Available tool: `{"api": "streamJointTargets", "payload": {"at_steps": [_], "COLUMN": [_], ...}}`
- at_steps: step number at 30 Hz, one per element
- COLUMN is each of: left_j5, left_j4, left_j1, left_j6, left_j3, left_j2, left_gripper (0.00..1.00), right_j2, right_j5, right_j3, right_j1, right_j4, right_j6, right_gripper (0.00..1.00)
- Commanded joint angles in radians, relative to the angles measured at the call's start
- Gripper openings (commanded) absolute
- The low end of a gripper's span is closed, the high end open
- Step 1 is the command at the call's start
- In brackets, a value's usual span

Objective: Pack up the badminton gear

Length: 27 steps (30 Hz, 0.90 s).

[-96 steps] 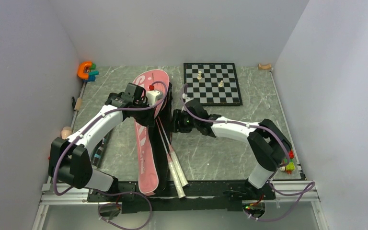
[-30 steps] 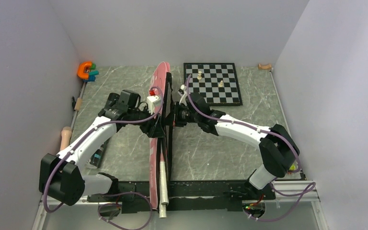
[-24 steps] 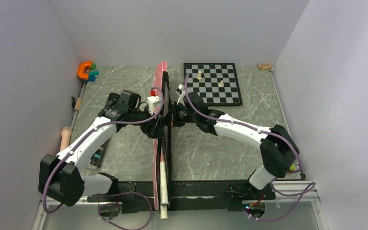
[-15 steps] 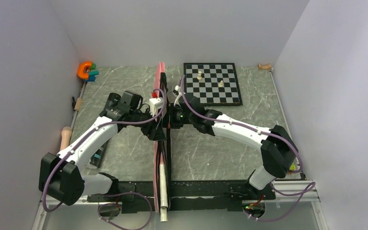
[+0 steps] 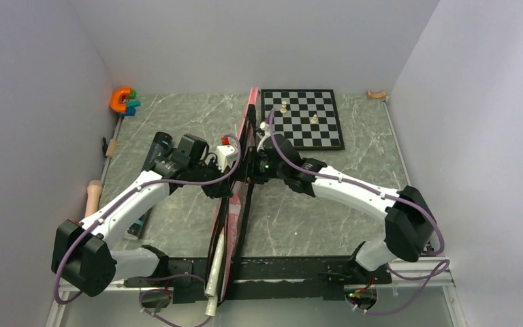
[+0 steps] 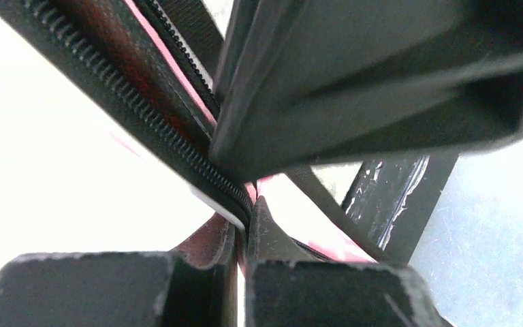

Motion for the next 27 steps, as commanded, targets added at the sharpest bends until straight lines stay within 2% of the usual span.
{"api": "streamJointTargets", "payload": {"at_steps": [1, 7, 12, 17, 27], "left_j5": [-0.019, -0.031, -0.037, -0.043, -0.055], "left_j4": [0.002, 0.006, -0.001, -0.007, -0.011], "left_j1": [-0.014, -0.013, -0.021, -0.025, -0.028], "left_j6": [0.042, 0.034, 0.030, 0.035, 0.047], "left_j3": [0.028, 0.036, 0.058, 0.072, 0.082], "left_j2": [-0.025, -0.021, 0.002, 0.005, 0.009], "left_gripper": [0.00, 0.00, 0.00, 0.00, 0.00], "right_j2": [-0.118, -0.240, -0.181, -0.034, 0.144], "right_j5": [0.026, 0.018, -0.041, -0.095, -0.144], "right_j3": [-0.032, -0.107, 0.018, 0.184, 0.281], "right_j1": [-0.053, -0.170, -0.245, -0.257, -0.288], "right_j4": [0.121, 0.118, 0.089, 0.077, 0.075], "right_j6": [0.038, 0.050, 0.037, 0.048, 0.122], "right_gripper": [0.32, 0.55, 0.68, 0.69, 0.67]}}
